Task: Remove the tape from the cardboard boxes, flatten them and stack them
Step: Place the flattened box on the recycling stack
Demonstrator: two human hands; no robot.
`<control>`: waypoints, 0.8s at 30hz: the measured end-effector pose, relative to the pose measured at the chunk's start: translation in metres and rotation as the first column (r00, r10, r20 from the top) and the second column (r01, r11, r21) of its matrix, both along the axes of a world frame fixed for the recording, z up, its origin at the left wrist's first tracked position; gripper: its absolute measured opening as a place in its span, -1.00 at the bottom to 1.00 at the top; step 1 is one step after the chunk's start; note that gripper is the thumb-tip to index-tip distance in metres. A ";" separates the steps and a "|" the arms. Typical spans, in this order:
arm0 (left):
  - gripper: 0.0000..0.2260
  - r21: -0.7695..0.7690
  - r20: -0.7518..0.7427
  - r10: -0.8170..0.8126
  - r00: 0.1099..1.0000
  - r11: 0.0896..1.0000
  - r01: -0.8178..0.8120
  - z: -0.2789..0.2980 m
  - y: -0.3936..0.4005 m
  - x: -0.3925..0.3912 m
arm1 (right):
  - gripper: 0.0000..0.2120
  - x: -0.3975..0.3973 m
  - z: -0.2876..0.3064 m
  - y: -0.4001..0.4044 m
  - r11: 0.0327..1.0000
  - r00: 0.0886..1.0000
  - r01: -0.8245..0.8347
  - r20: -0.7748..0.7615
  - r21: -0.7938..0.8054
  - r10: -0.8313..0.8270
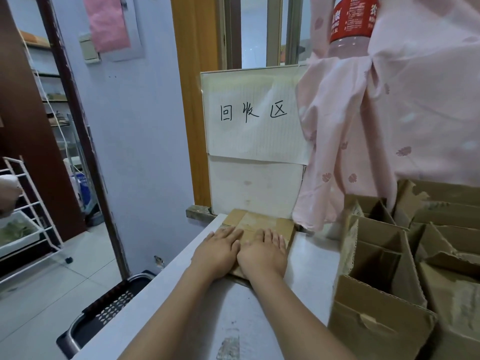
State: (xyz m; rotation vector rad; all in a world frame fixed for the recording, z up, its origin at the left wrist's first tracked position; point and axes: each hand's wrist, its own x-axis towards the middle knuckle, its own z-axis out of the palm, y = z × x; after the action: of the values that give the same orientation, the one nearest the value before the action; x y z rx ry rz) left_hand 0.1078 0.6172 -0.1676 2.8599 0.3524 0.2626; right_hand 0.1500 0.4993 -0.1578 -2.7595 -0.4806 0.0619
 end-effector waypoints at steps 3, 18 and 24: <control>-0.58 0.004 -0.008 -0.003 1.000 1.000 0.003 0.000 0.002 0.002 | -0.36 0.001 0.001 0.001 1.000 1.000 0.002 0.012 0.021 -0.002; -0.64 0.254 0.034 0.172 0.984 0.951 -0.175 0.116 -0.046 -0.080 | -0.56 -0.070 0.141 -0.056 0.972 0.959 -0.141 0.218 -0.188 0.182; -0.67 0.258 0.056 0.141 0.988 0.954 -0.151 0.164 -0.108 -0.119 | -0.62 -0.113 0.191 -0.128 0.969 0.932 -0.137 0.306 -0.204 0.196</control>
State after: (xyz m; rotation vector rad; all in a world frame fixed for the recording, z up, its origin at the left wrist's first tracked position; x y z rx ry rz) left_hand -0.0117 0.5095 -0.0038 3.0859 0.5630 0.4191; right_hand 0.0371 0.3716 0.0331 -2.9094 -0.8344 -0.3303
